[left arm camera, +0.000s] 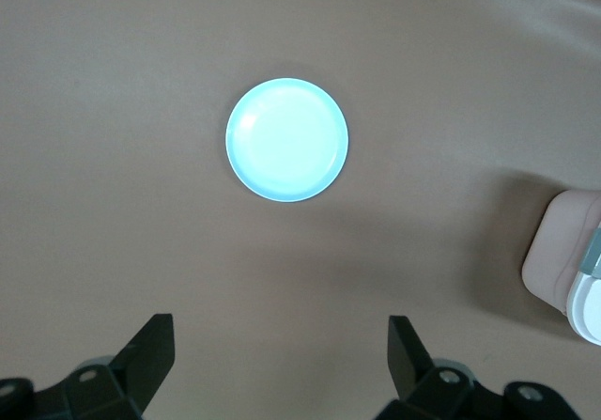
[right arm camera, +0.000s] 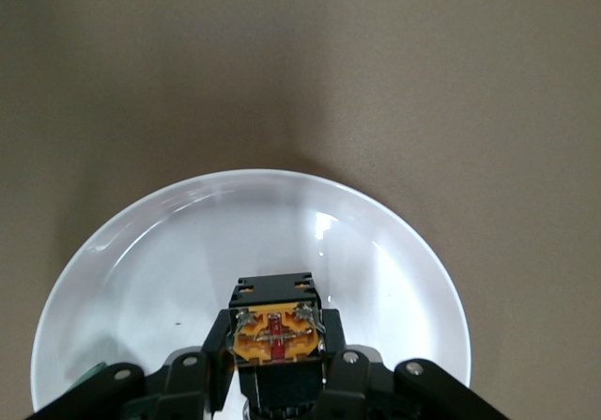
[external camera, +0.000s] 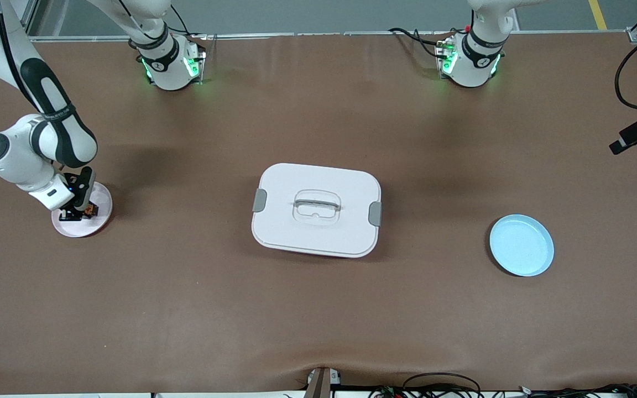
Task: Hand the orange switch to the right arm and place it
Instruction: 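Lower the switch onto the white plate with the right gripper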
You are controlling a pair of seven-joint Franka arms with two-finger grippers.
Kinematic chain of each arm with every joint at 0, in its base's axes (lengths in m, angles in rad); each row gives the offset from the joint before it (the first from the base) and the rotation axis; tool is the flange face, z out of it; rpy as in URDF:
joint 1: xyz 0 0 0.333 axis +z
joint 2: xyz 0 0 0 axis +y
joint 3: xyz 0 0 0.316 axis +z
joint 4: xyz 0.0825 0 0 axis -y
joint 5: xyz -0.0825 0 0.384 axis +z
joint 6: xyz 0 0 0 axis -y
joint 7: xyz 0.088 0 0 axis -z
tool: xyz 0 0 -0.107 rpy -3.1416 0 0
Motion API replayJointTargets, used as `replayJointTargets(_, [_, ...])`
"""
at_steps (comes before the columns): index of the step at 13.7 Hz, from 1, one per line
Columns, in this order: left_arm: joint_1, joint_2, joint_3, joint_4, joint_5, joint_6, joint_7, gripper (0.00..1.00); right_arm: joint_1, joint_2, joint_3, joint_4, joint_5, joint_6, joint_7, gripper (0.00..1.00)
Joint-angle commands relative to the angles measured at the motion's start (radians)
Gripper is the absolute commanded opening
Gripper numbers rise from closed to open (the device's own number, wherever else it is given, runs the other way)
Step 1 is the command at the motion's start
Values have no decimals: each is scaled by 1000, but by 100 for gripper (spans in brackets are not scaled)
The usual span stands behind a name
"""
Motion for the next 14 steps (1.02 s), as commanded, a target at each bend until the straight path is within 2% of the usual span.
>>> replayJointTargets(1, [-62,-20,67,-14,-11,-6,21,100,-22,7,16,2,-21,17,-10,0])
replayJointTargets(3, [-70,-19,70,-11,-11,-4,20,100,-22,7,16,2,-21,17,-10,0])
replayJointTargets(4, [-74,-19,72,-11,-11,-4,21,100,-22,7,16,4,-19,17,2,10])
replayJointTargets(5, [-77,-19,72,-10,-11,-4,20,100,-23,7,16,7,-19,15,2,99])
replayJointTargets(9, [-145,-17,121,-5,5,-3,20,100,-22,6,17,10,-17,6,2,100])
replayJointTargets(14, [-156,-19,115,32,23,-4,20,100,-17,-14,19,11,-13,-29,89,100])
